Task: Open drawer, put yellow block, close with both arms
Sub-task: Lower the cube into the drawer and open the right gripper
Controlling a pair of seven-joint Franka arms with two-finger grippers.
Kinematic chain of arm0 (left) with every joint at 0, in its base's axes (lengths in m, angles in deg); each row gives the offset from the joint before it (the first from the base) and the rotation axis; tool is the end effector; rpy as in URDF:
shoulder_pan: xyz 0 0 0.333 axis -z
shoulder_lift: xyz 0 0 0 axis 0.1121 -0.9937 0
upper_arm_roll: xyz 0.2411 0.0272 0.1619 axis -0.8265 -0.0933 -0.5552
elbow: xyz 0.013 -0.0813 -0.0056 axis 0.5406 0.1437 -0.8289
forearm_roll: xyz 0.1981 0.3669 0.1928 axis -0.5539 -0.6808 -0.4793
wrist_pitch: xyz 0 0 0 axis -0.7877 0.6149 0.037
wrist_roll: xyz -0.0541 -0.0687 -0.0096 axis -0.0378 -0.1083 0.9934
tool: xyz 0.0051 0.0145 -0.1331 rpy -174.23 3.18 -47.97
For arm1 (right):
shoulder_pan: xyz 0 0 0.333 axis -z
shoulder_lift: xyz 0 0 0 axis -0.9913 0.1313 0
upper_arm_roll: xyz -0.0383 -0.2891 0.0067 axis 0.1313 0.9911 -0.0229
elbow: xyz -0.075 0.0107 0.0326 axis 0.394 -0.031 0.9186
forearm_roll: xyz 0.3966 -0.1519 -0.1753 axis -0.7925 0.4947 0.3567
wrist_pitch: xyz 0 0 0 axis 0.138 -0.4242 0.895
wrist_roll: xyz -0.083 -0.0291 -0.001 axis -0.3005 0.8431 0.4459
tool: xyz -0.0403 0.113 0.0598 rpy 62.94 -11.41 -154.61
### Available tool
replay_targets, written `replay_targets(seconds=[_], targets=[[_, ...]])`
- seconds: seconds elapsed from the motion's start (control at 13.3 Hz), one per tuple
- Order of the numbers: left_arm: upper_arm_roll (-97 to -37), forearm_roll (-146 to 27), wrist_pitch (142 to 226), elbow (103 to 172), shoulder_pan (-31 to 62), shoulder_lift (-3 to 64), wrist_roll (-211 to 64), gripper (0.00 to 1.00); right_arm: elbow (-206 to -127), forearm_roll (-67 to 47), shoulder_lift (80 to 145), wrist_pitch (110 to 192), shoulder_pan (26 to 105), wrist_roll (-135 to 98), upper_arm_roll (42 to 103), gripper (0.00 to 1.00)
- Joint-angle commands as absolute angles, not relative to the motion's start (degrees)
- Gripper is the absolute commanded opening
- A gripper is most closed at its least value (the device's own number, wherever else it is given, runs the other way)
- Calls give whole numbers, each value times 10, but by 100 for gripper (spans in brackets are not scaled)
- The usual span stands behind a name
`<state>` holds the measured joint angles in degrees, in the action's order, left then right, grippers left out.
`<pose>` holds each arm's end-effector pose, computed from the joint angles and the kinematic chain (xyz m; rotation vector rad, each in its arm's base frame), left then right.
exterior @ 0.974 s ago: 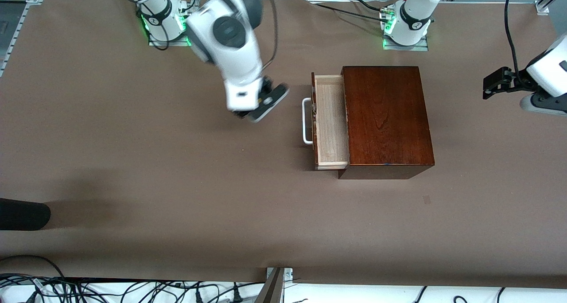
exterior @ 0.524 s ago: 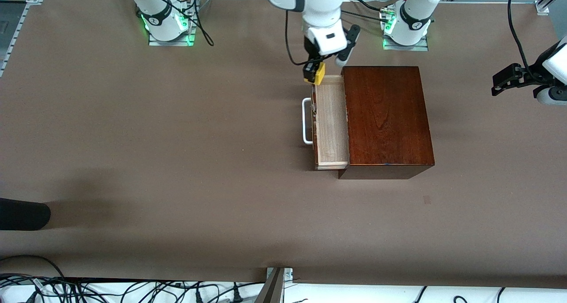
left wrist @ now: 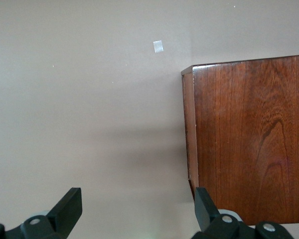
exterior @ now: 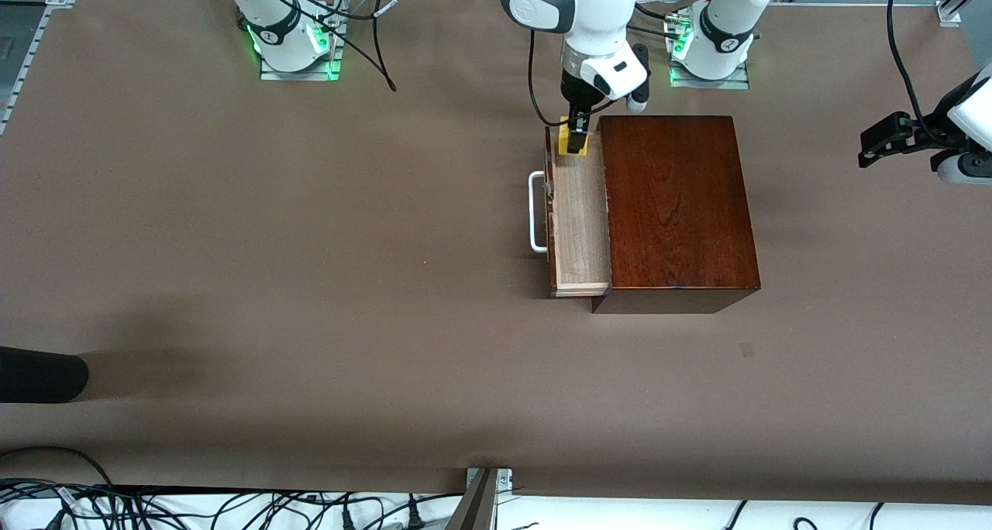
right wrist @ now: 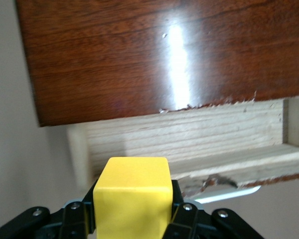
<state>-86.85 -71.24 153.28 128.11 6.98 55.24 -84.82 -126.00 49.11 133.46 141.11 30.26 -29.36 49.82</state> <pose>0.6161 0.0178 0.5555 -3.0913 0.1013 0.1493 0.3928 0.7193 0.3480 2.2222 2.0373 0.2078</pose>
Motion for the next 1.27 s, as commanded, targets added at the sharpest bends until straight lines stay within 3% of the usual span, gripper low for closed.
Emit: replay_targets(seconds=[0.0, 0.9, 1.2], targets=[[-866, -701, 1530, 1289, 77, 565, -849, 100, -1222, 508, 1375, 1435, 291, -332, 512, 4], [-852, -701, 1517, 1279, 81, 561, -842, 100, -1224, 508, 1432, 1481, 295, -380, 535, 4], [-837, -701, 1515, 1279, 81, 562, -841, 100, -1224, 508, 1440, 1490, 297, -376, 543, 12]])
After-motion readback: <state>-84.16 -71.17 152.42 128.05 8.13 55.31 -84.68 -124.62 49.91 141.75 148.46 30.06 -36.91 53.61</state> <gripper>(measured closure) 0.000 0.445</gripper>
